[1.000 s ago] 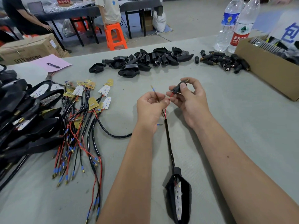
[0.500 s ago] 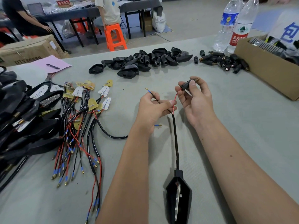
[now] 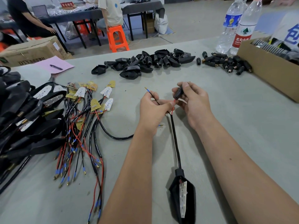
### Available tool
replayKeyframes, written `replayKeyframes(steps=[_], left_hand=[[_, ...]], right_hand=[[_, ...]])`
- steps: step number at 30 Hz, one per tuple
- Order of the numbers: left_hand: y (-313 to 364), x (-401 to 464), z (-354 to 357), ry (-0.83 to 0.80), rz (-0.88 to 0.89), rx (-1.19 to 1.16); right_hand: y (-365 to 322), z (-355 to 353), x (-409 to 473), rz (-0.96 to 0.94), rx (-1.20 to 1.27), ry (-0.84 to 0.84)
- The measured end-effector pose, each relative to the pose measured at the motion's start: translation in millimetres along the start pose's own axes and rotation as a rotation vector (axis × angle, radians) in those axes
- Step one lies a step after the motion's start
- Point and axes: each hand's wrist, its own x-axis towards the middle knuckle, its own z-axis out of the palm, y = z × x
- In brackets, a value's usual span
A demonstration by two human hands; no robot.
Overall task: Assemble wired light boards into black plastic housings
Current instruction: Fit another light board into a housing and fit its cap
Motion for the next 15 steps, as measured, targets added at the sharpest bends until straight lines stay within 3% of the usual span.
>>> replayKeyframes(steps=[10,15], left_hand=[[-8,5,4,0.128,0.056,0.092],[-4,11,5,0.149,0.014,-0.027]], right_hand=[[3,2,1,-0.084,-0.274,0.079],[3,0,2,-0.072,-0.116,0.127]])
